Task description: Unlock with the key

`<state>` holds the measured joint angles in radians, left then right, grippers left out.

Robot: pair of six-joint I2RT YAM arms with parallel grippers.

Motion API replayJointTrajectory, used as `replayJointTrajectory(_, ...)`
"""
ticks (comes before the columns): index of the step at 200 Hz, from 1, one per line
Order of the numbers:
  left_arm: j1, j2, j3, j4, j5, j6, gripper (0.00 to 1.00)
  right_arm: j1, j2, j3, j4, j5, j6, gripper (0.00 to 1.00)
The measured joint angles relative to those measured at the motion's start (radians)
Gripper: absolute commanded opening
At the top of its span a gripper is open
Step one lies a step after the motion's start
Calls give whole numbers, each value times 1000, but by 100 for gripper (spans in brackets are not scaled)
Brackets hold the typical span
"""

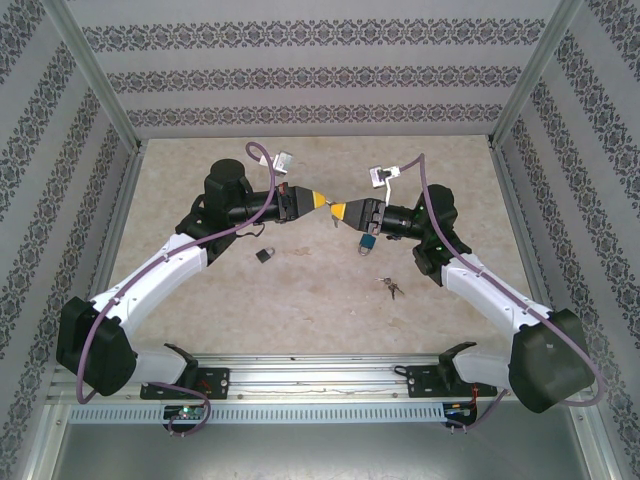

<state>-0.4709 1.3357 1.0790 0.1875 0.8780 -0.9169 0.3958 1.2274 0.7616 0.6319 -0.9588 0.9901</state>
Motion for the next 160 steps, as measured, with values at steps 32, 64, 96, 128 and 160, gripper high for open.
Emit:
replayJointTrajectory(32, 0, 0, 0, 0, 0, 0, 0, 0, -3, 0, 0, -2, -1, 20)
replayJointTrajectory(64, 0, 0, 0, 0, 0, 0, 0, 0, -3, 0, 0, -3, -1, 12)
replayJointTrajectory(96, 0, 0, 0, 0, 0, 0, 0, 0, -3, 0, 0, -4, -1, 11)
replayJointTrajectory(128, 0, 0, 0, 0, 1, 0, 0, 0, -3, -3, -3, -3, -4, 42)
replayJointTrajectory(160, 0, 0, 0, 1, 1, 0, 0, 0, -3, -6, -2, -3, -1, 43)
